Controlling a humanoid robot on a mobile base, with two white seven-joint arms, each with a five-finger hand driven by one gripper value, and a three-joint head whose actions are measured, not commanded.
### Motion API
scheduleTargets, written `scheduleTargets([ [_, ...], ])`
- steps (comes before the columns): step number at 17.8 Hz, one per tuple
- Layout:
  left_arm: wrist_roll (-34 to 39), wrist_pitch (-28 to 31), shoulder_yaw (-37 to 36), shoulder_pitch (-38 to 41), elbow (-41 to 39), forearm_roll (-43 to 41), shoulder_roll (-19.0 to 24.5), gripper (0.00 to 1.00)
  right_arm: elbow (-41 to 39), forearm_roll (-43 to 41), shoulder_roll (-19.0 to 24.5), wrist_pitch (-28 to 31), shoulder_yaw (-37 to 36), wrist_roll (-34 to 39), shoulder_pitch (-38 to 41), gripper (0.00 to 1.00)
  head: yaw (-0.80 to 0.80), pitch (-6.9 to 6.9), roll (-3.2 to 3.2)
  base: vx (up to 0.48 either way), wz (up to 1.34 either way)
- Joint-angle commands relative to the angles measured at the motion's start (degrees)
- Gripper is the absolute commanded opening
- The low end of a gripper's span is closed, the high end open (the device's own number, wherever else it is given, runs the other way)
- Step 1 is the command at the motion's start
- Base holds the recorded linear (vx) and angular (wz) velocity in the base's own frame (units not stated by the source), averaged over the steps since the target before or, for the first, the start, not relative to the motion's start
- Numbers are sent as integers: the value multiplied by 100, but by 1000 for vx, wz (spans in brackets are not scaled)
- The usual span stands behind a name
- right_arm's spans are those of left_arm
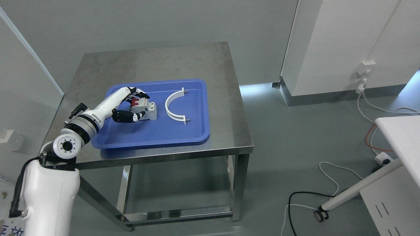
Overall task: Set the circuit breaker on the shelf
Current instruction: 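Close the left hand around the grey circuit breaker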
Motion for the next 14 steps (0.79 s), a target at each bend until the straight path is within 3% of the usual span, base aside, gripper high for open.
scheduleTargets([
  [1,52,-29,185,-24,567,-134,-166,38,1,1,-100,139,114,2,1,100,0,0,0,0,0],
  [4,78,-55,185,-24,620,-152,-324,35,1,1,-100,139,114,-7,1,100,0,0,0,0,0],
  [6,87,-431,464,-24,629,-143,-526,15,1,1,-100,139,114,-7,1,100,0,0,0,-4,-21],
  [7,96,-528,718,-24,629,-143,-727,9,1,1,-100,139,114,2,1,100,0,0,0,0,0],
  [11,139,-792,1545,-418,506,-64,-1288,4,1,1,-100,139,114,2,1,100,0,0,0,3,15],
  [14,192,-1004,2319,-893,322,58,-1288,5,1,1,-100,139,114,-7,1,100,0,0,0,0,0],
])
